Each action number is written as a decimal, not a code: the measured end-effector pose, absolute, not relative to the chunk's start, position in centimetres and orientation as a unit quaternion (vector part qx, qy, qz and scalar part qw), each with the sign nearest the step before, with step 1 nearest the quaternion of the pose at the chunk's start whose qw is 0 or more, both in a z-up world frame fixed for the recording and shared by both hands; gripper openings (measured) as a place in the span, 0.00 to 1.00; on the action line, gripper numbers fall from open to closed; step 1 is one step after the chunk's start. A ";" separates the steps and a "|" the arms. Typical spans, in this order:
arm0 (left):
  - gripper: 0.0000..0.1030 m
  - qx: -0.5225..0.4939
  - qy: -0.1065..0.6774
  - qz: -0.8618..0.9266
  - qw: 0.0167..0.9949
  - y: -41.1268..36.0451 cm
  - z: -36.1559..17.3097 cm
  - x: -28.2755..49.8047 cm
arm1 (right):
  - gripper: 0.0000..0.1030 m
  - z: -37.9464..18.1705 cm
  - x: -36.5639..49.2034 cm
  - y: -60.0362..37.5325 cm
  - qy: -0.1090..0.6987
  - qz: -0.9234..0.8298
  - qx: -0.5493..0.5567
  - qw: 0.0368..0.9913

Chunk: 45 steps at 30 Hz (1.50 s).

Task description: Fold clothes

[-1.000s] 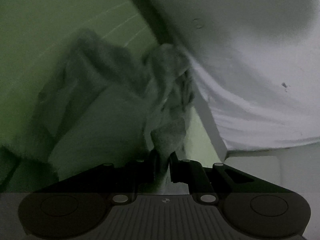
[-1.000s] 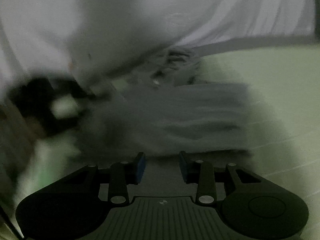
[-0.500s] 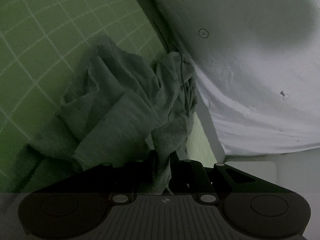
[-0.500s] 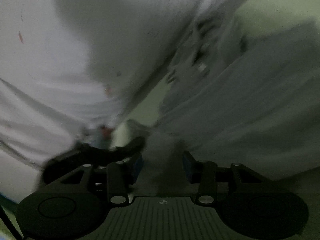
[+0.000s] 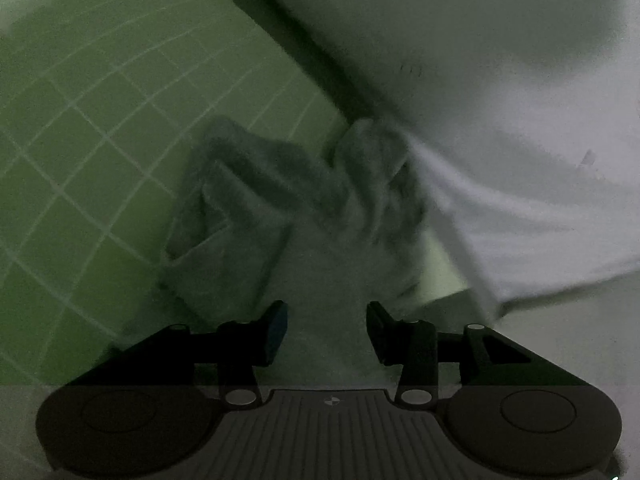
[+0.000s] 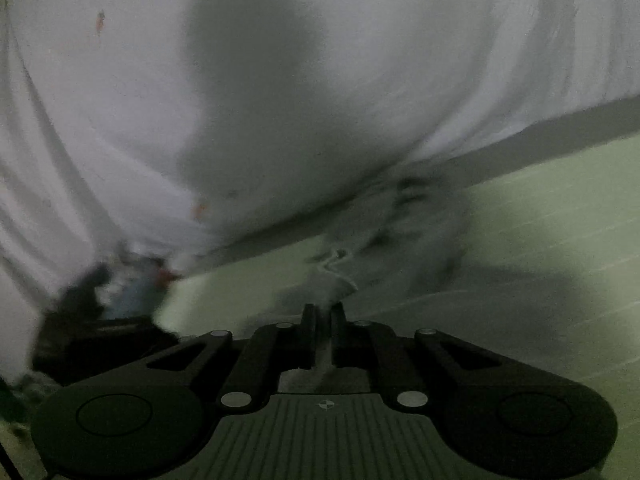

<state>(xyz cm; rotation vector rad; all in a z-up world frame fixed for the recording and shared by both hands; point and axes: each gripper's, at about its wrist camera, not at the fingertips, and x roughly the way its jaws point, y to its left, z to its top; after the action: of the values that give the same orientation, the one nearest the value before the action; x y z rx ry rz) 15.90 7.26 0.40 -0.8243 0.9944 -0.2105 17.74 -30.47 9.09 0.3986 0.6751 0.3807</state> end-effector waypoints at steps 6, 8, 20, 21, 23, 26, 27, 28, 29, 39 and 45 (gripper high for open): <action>0.46 -0.356 0.471 -0.093 0.802 6.0 -0.2 16.1 | 0.10 5.3 15.8 -32.0 0.371 0.121 0.195 0.900; 0.46 -0.353 0.471 -0.095 0.803 6.2 -0.2 16.1 | 0.11 4.5 15.2 -31.8 0.379 0.113 0.192 0.898; 0.47 -0.384 0.470 -0.086 0.790 7.1 -0.7 15.6 | 0.43 3.7 14.5 -32.7 0.421 0.085 0.194 0.882; 0.50 -0.391 0.469 -0.081 0.788 7.3 -0.4 15.8 | 0.47 4.1 14.5 -33.4 0.419 0.082 0.211 0.879; 0.59 -0.397 0.453 -0.070 0.795 7.8 0.9 16.2 | 0.69 5.6 14.7 -34.3 0.402 0.081 0.216 0.886; 0.64 -0.388 0.424 -0.065 0.816 8.4 3.3 17.9 | 0.81 7.4 16.0 -34.7 0.377 0.081 0.204 0.900; 0.66 -0.385 0.419 -0.064 0.820 8.5 3.7 18.4 | 0.81 7.7 16.7 -34.7 0.375 0.084 0.207 0.900; 0.69 -0.374 0.415 -0.062 0.827 8.5 4.1 19.6 | 0.84 7.9 17.4 -34.8 0.373 0.087 0.211 0.899; 0.70 -0.361 0.410 -0.059 0.836 8.4 4.6 21.0 | 0.88 8.1 18.1 -34.8 0.370 0.090 0.215 0.899; 0.77 -0.236 0.459 -0.022 0.857 4.7 0.9 34.3 | 1.00 6.3 30.9 -31.5 0.364 0.058 0.183 0.911; 0.85 -0.225 0.444 -0.014 0.867 2.7 -0.5 37.4 | 1.00 4.4 37.7 -28.5 0.373 0.043 0.125 0.918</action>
<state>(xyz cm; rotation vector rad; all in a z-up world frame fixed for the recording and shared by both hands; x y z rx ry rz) 37.38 2.75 -0.54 -0.4716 0.9295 -0.0288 37.66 -28.50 4.44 0.2577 0.7672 0.0888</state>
